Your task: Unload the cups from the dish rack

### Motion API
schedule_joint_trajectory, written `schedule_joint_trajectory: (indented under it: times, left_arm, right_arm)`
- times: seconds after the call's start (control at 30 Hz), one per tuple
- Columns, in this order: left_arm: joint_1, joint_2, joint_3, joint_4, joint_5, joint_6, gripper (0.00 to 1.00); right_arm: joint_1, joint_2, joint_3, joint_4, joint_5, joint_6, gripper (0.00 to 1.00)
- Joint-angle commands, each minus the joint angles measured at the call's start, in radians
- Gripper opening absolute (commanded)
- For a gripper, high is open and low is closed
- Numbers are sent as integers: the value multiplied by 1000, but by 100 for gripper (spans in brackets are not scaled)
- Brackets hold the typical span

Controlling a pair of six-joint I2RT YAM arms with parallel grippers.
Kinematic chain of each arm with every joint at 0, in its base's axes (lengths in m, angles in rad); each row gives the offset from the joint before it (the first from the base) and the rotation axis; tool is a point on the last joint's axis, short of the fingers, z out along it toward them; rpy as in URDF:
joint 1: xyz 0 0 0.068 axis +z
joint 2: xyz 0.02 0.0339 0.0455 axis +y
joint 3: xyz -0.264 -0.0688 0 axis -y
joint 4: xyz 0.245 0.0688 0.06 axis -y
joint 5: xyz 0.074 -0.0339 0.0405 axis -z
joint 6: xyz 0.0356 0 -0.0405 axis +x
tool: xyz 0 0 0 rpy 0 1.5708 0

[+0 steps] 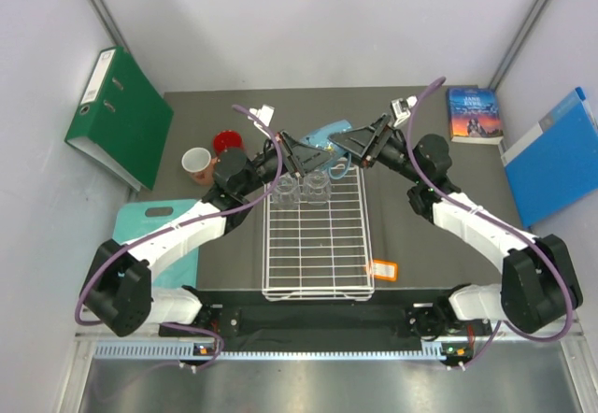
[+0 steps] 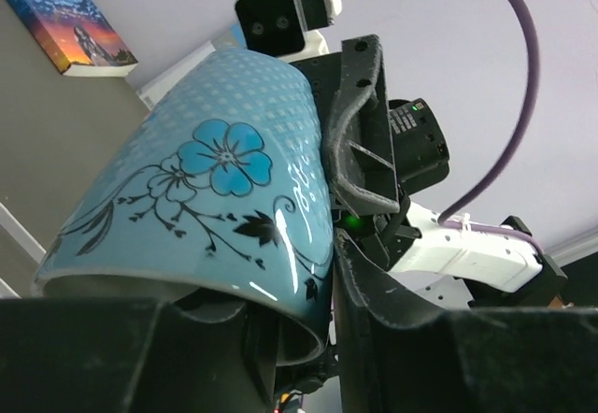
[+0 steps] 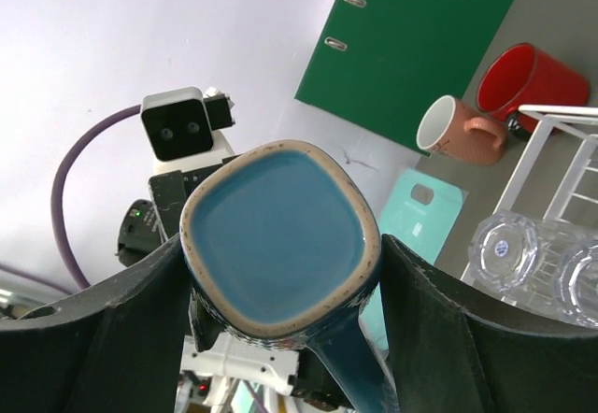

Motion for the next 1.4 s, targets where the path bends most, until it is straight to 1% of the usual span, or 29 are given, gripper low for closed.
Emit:
schedule_joint_trajectory:
  times: [0.0,0.07,0.1,0.17,0.2,0.23,0.27,0.3,0.33,0.37,0.43,0.5,0.53,0.57,0.6,0.63,0.67,0.7,0.73,0.8,0.83,0.87,0.93,1.1,1.2,1.23,1.3,1.33,1.37]
  left_arm:
    - [-20,7,45,-38,26,19,35]
    - [-20,9,45,-38,23,17,43]
    - [-20,9,45,-41,21,17,49]
    - [-20,14,48,-43,20,12,53]
    - [-21,15,49,-42,23,12,52]
    - [-21,17,48,-38,24,9,49]
    - [-20,17,46,-37,24,6,43]
    - [-20,17,45,-37,21,5,25]
    - [-20,17,43,-37,20,5,16]
    - [-20,17,39,-40,15,6,0]
    - [-20,14,40,-61,4,14,0]
    - [-20,9,62,-164,-13,48,0]
    - [-20,4,71,-196,-14,61,0]
    - [-20,1,95,-285,-20,96,0]
    - [-20,-3,108,-328,-40,117,0]
    - [-21,-12,124,-381,-51,137,0]
    - [-20,-15,158,-469,-66,181,0]
    - [-20,-20,172,-510,-88,199,0]
    - [-20,-31,186,-549,-112,218,0]
    - [-18,-49,223,-653,-176,255,0]
    - [-20,-57,230,-669,-190,273,0]
    - [-18,-65,232,-684,-203,278,0]
    - [-18,-88,229,-698,-218,287,0]
    - [-13,-121,238,-727,-250,308,0]
    - [-6,-127,319,-871,-319,374,0]
    - [0,-127,362,-941,-338,412,0]
    - [9,-131,399,-1001,-399,439,0]
    - [26,-132,428,-1032,-417,453,0]
    - [34,-134,442,-1092,-472,456,0]
  right_arm:
    - [109,-75,-14,-22,-88,-117,0]
    - [112,-89,-32,-22,-87,-115,0]
    - [114,-94,-38,-22,-87,-117,0]
    - [114,-101,-46,-20,-87,-115,0]
    - [114,-104,-48,-22,-88,-115,0]
    - [112,-106,-51,-20,-90,-115,0]
    - [112,-108,-52,-22,-90,-115,0]
    - [114,-111,-52,-23,-91,-115,0]
    - [112,-112,-55,-23,-91,-115,0]
    - [115,-115,-57,-25,-91,-119,0]
    - [114,-117,-55,-41,-90,-122,0]
    - [108,-117,-51,-49,-96,-126,0]
    - [105,-115,-45,-51,-95,-128,4]
    - [98,-118,-40,-57,-96,-132,14]
    - [95,-120,-36,-68,-91,-135,25]
    - [91,-124,-20,-80,-87,-138,42]
    - [85,-134,-8,-118,-82,-158,51]
    - [82,-138,4,-146,-72,-172,59]
    - [78,-143,32,-173,-65,-187,72]
    - [68,-154,66,-267,-46,-241,83]
    - [66,-157,95,-294,-36,-267,93]
    - [60,-157,104,-313,-32,-273,97]
    - [54,-160,122,-336,-18,-280,100]
    - [39,-164,132,-359,25,-281,100]
    - [17,-198,161,-523,152,-355,100]
    - [10,-210,185,-611,180,-399,100]
    - [5,-213,231,-707,275,-448,100]
    - [5,-207,251,-806,307,-498,100]
    - [5,-200,273,-863,368,-520,100]
